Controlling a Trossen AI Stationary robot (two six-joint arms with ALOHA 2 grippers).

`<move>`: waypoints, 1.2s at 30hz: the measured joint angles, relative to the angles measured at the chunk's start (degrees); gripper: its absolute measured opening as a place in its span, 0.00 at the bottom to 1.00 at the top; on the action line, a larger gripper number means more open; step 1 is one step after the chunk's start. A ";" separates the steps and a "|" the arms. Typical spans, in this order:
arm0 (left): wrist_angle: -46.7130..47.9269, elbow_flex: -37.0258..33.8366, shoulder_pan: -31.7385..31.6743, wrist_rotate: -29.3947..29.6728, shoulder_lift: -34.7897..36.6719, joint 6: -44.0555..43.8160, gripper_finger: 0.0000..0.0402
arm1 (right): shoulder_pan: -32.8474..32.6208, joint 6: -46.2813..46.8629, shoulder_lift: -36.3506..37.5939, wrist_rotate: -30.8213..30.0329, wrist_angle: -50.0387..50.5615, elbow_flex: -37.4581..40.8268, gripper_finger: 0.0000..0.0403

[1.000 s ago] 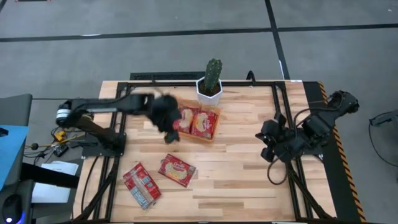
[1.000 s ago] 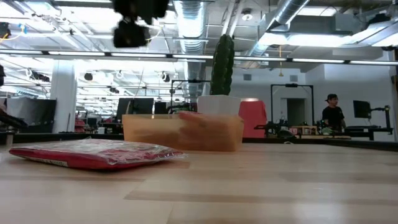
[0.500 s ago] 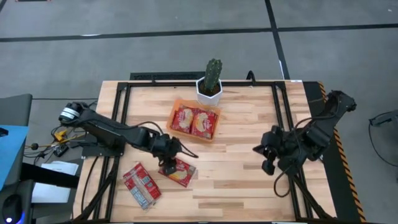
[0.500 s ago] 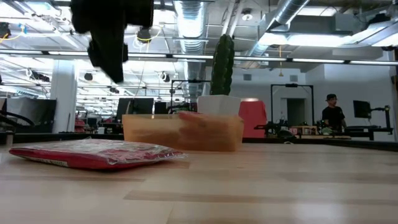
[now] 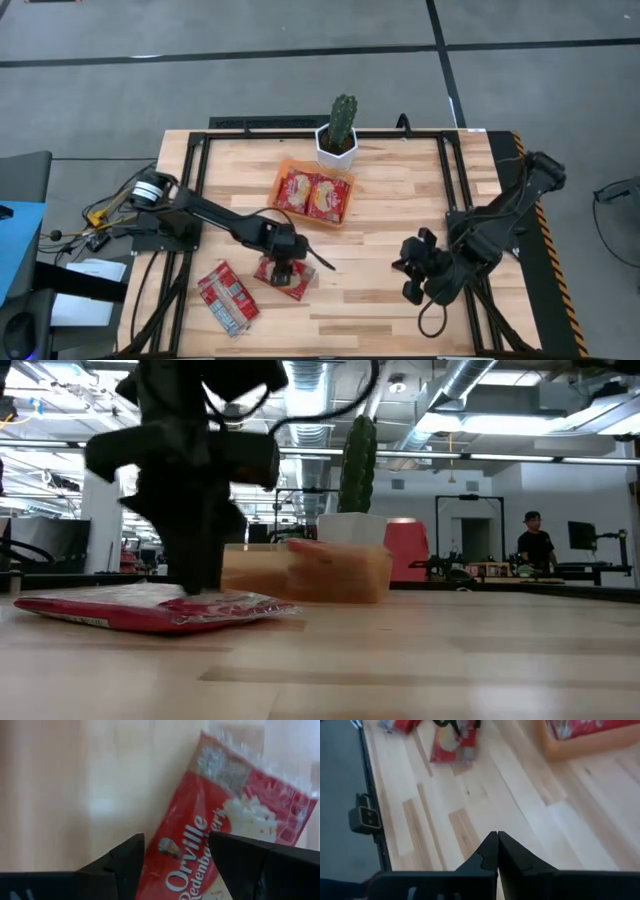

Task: Sort popcorn bags into baskets
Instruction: Put the popcorn bag into the orange bin

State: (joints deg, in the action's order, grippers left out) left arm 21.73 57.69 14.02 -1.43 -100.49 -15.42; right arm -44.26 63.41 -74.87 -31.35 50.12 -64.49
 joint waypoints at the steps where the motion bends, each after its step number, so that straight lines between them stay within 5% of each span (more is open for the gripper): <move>1: -0.01 0.00 0.02 -1.52 -0.74 0.11 0.52 | -0.20 0.59 -0.62 0.17 0.04 0.00 0.06; 9: 3.76 0.28 0.34 -5.26 -3.45 -1.19 0.47 | -1.93 2.68 -4.69 0.45 0.06 0.00 0.09; 18: 5.80 0.26 0.34 -5.98 -3.51 -6.94 0.04 | -1.26 2.15 -5.33 -0.17 0.42 -0.04 0.06; 36: 14.49 12.28 -0.67 -10.30 -1.09 -18.24 0.01 | -1.32 2.28 -5.29 0.48 0.28 -0.04 0.05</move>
State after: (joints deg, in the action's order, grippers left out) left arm 36.21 69.97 13.35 -11.72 -101.58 -33.66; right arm -45.58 65.69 -80.16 -30.87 50.40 -64.53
